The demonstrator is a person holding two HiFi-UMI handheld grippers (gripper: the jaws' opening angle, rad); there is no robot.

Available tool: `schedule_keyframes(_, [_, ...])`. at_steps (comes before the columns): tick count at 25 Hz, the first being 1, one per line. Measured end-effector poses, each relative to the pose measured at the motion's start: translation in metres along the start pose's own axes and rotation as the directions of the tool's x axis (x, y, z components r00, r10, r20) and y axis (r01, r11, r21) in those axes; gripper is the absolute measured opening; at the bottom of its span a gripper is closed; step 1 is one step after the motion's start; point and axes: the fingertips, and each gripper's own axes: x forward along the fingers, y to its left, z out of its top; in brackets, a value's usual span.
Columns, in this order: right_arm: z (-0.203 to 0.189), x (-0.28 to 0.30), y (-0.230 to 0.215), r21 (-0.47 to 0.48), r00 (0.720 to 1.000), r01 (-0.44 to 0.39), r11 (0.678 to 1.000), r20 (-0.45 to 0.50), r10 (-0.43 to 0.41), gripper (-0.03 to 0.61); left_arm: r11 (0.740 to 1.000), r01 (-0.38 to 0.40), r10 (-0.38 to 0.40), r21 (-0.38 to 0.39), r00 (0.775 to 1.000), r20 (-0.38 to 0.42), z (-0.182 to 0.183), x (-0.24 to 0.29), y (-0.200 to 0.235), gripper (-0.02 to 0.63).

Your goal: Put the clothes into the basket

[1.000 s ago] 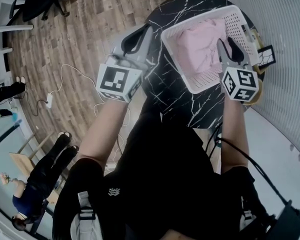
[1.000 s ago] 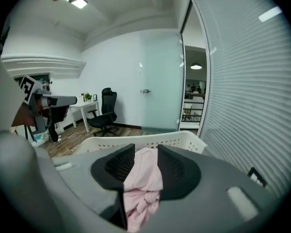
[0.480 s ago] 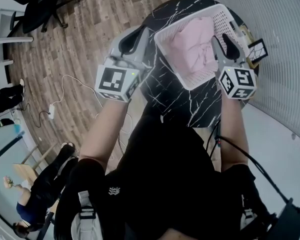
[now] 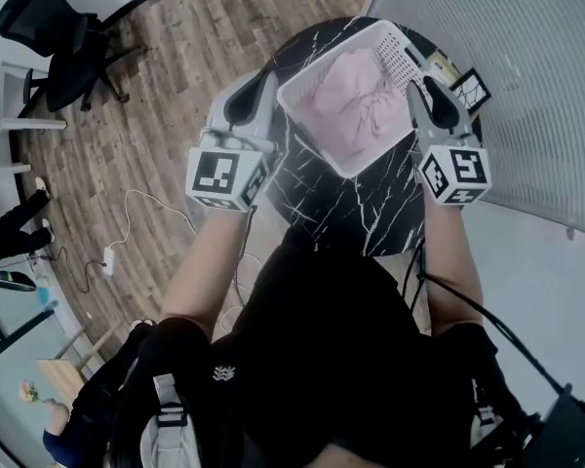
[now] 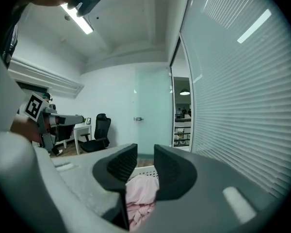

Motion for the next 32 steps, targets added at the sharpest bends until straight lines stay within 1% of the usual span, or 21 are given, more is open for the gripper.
schedule_keyframes(2, [0.007, -0.013, -0.003, 0.001, 1.0, 0.011, 1.0, 0.021, -0.011, 0.101, 1.0, 0.01, -0.01, 0.012, 1.0, 0.014, 0.008, 0.0, -0.009, 0.008])
schedule_keyframes(6, [0.021, -0.038, -0.014, 0.004, 0.997, 0.037, 0.999, 0.063, -0.037, 0.087, 0.999, 0.019, -0.02, 0.032, 0.999, 0.034, 0.023, -0.001, -0.024, 0.008])
schedule_keyframes(11, [0.043, -0.074, -0.023, 0.025, 0.992, 0.06, 0.998, 0.108, -0.062, 0.06, 0.999, 0.033, -0.034, 0.03, 0.998, 0.043, 0.042, -0.011, -0.042, 0.008])
schedule_keyframes(14, [0.047, -0.092, -0.028, 0.048, 0.991, 0.056, 0.997, 0.12, -0.061, 0.058, 0.998, 0.042, -0.045, 0.044, 0.998, 0.054, 0.048, -0.018, -0.06, 0.008])
schedule_keyframes(17, [0.05, -0.106, -0.032, 0.059, 0.989, 0.06, 0.996, 0.128, -0.067, 0.035, 0.997, 0.063, -0.066, 0.045, 0.996, 0.063, 0.051, -0.022, -0.072, 0.008])
schedule_keyframes(20, [0.05, -0.12, -0.033, 0.104, 0.988, 0.06, 0.993, 0.138, -0.074, 0.034, 0.997, 0.062, -0.066, 0.044, 0.994, 0.09, 0.059, -0.025, -0.077, 0.008])
schedule_keyframes(22, [0.044, -0.129, -0.034, 0.115, 0.987, 0.068, 0.991, 0.14, -0.084, 0.027, 0.997, 0.056, -0.061, 0.046, 0.992, 0.108, 0.064, -0.027, -0.076, 0.008])
schedule_keyframes(23, [0.04, -0.132, -0.036, 0.112, 0.986, 0.076, 0.991, 0.138, -0.092, 0.003, 0.997, 0.058, -0.062, 0.046, 0.992, 0.107, 0.065, -0.027, -0.077, 0.008])
schedule_keyframes(27, [0.028, -0.139, -0.049, 0.107, 0.984, 0.112, 0.988, 0.129, -0.125, 0.002, 0.996, 0.075, -0.079, 0.048, 0.994, 0.079, 0.059, -0.021, -0.082, 0.008])
schedule_keyframes(32, [0.027, -0.14, -0.056, 0.106, 0.984, 0.113, 0.988, 0.122, -0.126, 0.002, 0.994, 0.096, -0.098, 0.045, 0.994, 0.046, 0.053, -0.016, -0.09, 0.008])
